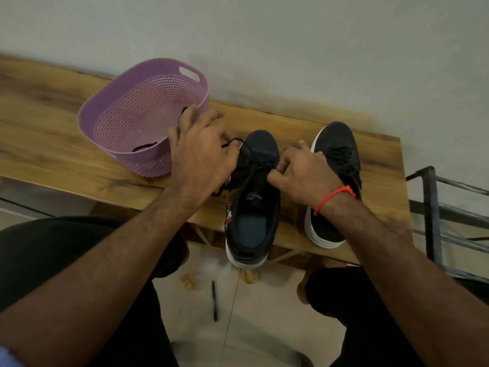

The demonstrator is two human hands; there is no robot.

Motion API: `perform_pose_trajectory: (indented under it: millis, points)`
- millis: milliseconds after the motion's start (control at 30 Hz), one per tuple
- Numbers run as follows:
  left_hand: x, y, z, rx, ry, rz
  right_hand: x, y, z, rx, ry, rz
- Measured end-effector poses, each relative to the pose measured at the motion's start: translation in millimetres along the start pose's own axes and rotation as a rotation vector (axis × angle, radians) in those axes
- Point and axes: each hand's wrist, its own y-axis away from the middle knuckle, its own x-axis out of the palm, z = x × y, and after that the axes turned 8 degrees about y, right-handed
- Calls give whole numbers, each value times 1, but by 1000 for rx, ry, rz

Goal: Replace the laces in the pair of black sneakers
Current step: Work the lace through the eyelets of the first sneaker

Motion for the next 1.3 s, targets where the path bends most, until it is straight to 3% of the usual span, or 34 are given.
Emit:
perform_pose_trajectory:
  millis: [167, 267, 500, 667, 967, 1167, 1300]
  points:
    - [14, 14, -13, 238, -68, 246, 3, -2, -1, -21, 1, -18]
    - [23, 25, -20, 277, -157, 302, 3, -3, 1, -31, 6, -28]
    - [20, 23, -16, 227, -202, 159, -2, 3, 3, -20, -5, -3]
    - [-5, -2, 4, -4, -84, -72, -3, 4, 1, 1, -70, 2]
    - [-14, -8, 12, -60, 12, -115, 1, 0, 0, -9, -51, -5]
    - [12, 18, -15, 254, -161, 242, 4, -2, 1, -22, -37, -27]
    - [20, 23, -16, 224, -149, 266, 5, -2, 1, -31, -46, -31]
